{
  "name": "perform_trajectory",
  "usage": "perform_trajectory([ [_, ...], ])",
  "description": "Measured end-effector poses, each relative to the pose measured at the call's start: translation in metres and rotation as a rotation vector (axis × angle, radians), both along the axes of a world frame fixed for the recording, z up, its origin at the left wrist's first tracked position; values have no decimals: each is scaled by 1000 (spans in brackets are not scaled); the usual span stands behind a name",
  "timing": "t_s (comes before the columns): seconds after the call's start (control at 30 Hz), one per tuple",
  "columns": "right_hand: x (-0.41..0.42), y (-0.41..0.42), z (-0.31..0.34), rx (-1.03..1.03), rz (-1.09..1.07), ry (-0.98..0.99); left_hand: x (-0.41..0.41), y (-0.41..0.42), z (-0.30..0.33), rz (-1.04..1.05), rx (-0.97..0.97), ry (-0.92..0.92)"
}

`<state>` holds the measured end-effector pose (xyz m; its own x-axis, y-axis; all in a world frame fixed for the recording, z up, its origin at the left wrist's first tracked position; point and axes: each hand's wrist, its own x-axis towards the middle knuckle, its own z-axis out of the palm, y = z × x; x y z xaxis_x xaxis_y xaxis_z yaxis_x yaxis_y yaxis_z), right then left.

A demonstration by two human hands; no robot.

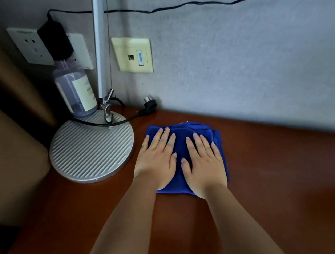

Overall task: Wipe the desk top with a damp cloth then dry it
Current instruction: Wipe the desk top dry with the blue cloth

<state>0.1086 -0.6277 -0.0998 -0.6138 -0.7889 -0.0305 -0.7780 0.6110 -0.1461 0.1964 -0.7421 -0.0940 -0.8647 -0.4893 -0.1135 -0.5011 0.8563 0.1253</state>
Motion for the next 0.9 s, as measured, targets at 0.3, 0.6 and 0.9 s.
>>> perform_trajectory([
  [0.3,-57,-45,-2,-4,15,18,-54,-39,1,11,-35,-29],
  [0.6,-7,-4,0,51,30,24,-2,0,4,-18,-29,-64],
  [0.9,79,51,-1,27,34,5,82,55,6,-45,5,-72],
])
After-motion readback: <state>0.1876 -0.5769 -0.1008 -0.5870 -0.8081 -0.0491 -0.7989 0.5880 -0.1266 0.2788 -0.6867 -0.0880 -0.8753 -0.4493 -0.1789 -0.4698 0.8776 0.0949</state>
